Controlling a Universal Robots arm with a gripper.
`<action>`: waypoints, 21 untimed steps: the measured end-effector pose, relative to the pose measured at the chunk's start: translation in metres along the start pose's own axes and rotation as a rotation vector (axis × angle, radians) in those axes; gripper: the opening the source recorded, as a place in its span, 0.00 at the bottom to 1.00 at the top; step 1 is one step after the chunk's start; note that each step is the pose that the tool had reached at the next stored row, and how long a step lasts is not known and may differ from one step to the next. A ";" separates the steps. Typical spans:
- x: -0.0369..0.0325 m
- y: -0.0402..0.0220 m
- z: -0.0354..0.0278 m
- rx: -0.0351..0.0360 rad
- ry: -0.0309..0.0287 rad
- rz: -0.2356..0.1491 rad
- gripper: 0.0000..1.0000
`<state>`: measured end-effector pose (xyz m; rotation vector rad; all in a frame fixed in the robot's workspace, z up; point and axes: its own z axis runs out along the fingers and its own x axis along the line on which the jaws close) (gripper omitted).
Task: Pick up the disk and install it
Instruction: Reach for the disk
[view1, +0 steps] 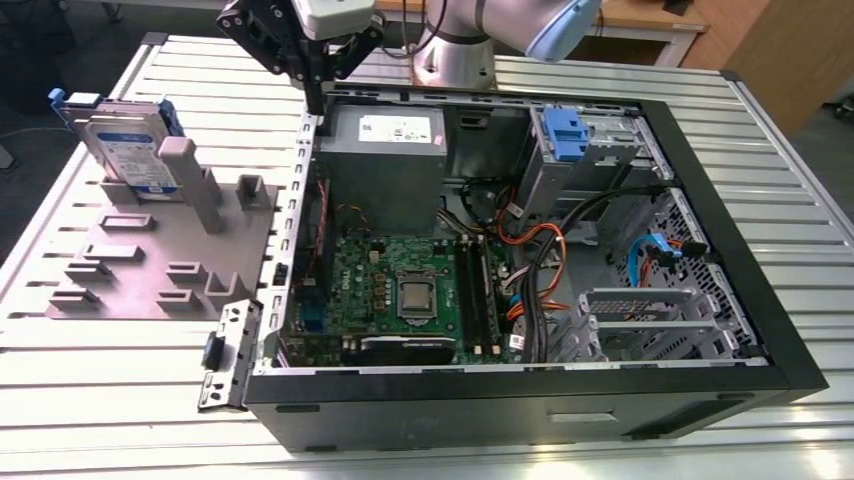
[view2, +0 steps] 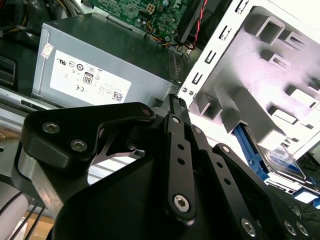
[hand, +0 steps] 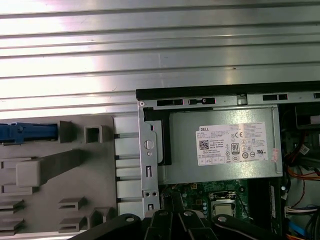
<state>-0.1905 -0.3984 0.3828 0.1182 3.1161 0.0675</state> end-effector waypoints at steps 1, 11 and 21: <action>0.0001 0.0000 0.0000 0.0000 0.0000 0.000 0.11; 0.0044 -0.0004 0.0018 0.0000 0.0000 0.000 0.11; 0.0061 -0.0006 0.0025 -0.0001 0.0000 0.000 0.11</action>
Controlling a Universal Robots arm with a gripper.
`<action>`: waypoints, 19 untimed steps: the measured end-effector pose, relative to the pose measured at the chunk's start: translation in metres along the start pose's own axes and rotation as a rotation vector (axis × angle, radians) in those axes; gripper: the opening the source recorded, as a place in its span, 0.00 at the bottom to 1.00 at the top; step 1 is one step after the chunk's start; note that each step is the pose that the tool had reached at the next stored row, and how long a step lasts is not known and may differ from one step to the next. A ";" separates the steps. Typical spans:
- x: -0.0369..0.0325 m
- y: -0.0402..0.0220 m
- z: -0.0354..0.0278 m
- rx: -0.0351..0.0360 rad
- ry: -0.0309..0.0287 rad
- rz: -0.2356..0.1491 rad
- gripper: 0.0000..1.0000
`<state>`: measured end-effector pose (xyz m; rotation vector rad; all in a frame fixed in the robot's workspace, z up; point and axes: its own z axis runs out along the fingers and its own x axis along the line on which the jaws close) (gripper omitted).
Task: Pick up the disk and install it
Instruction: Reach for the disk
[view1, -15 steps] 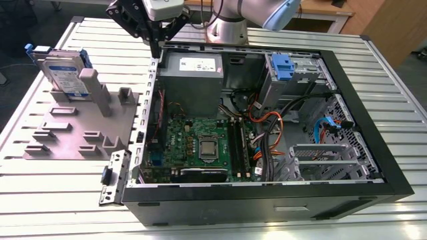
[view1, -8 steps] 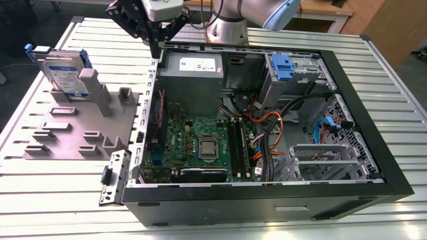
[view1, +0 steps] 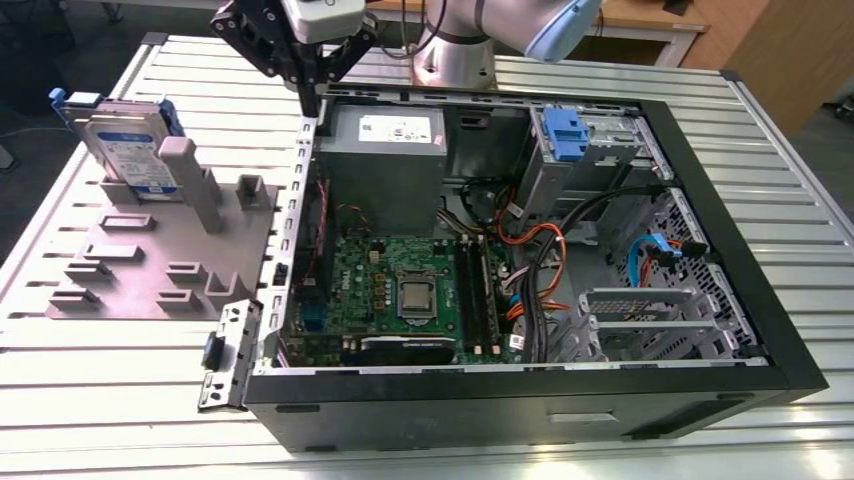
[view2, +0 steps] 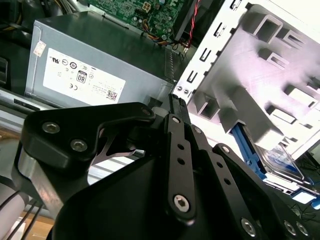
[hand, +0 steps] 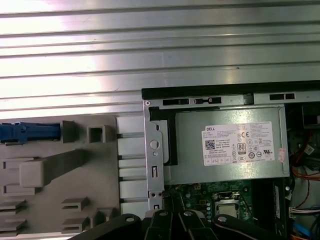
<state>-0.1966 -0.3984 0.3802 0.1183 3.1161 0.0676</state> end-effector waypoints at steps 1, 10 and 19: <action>0.0004 0.0000 0.0000 0.0001 0.0000 0.000 0.11; 0.0044 -0.0004 0.0008 0.0001 0.0000 0.000 0.11; 0.0092 -0.0007 0.0009 0.0001 0.0000 0.000 0.11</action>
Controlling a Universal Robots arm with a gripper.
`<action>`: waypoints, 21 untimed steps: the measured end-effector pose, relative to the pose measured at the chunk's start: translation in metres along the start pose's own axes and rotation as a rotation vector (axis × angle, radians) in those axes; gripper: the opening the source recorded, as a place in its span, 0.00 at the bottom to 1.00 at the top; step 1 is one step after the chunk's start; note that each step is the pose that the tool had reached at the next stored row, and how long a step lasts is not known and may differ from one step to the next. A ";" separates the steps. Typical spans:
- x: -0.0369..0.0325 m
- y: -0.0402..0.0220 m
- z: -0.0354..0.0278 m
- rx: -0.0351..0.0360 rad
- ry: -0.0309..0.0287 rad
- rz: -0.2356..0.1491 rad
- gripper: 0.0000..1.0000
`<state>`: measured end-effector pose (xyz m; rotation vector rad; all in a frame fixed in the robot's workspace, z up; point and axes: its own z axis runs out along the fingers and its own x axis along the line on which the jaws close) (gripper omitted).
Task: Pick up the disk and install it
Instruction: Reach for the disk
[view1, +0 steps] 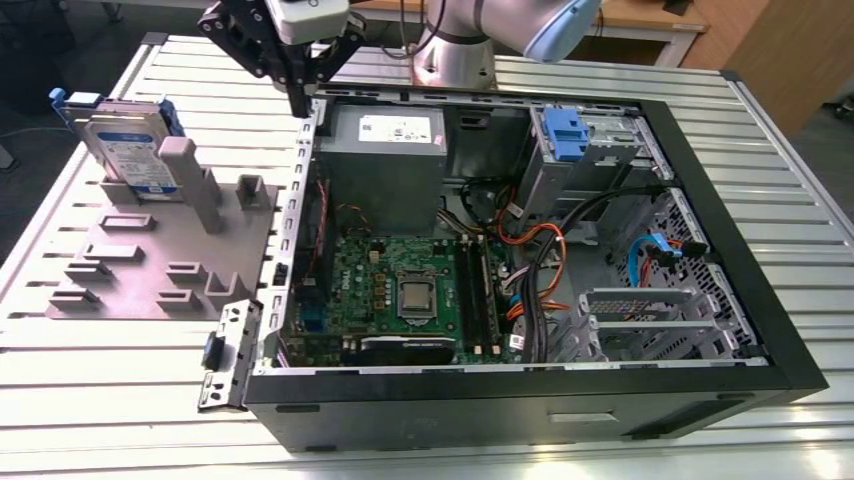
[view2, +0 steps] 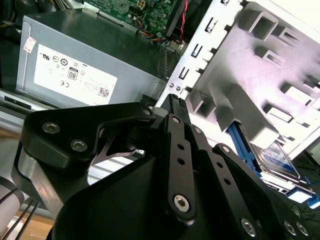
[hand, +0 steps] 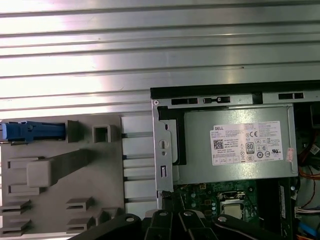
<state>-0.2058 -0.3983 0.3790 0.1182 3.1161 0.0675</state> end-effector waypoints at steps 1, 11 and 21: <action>0.0011 0.0000 0.0000 0.0000 0.0000 0.000 0.11; 0.0063 0.0000 0.0004 -0.0001 0.0000 0.000 0.11; 0.0091 -0.0002 0.0007 0.0000 0.0005 0.000 0.11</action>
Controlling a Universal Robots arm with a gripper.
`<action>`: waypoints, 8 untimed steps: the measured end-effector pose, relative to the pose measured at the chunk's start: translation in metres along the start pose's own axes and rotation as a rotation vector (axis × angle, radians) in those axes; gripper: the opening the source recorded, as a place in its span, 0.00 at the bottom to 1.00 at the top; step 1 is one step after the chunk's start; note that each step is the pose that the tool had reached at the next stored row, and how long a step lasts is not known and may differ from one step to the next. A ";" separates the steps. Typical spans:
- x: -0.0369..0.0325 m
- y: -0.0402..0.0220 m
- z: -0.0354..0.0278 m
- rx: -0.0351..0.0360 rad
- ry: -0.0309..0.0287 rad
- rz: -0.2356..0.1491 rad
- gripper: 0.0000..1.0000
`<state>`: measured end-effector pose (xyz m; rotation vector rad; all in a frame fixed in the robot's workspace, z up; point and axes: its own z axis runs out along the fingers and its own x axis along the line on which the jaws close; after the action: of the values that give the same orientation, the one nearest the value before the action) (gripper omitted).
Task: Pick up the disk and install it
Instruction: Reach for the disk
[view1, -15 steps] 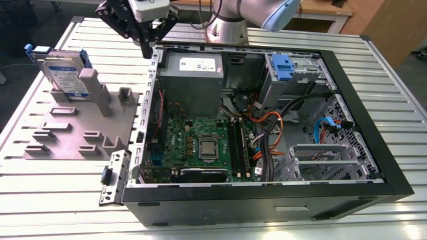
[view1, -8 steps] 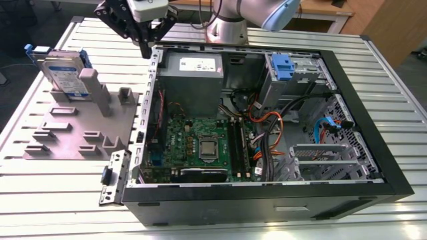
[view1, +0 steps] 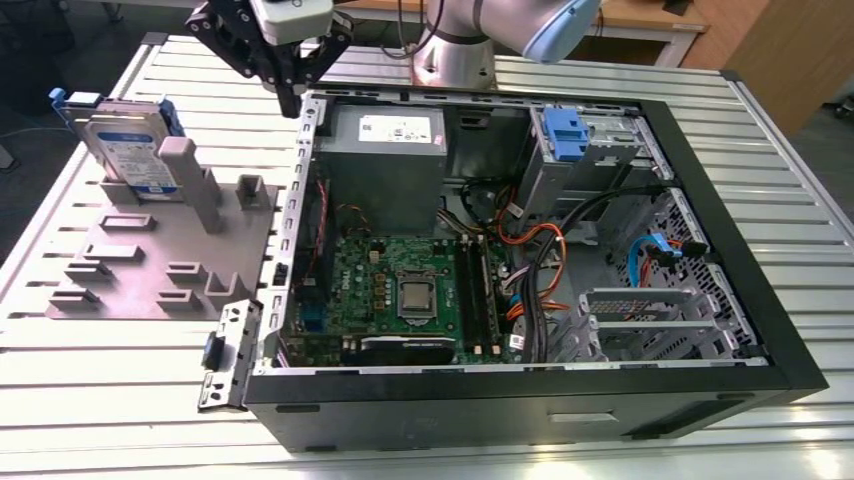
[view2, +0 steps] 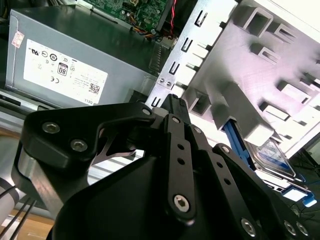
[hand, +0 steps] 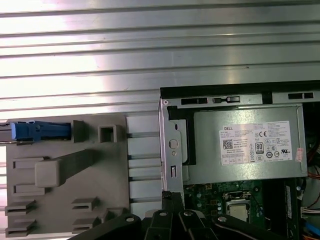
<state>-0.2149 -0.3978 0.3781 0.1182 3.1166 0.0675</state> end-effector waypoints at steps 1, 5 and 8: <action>0.0004 0.0000 0.0001 0.0000 0.0000 0.000 0.11; 0.0026 -0.0002 0.0001 0.0001 0.0000 0.000 0.11; 0.0043 -0.0003 0.0002 0.0000 0.0000 0.000 0.11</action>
<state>-0.2192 -0.3978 0.3778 0.1183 3.1165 0.0675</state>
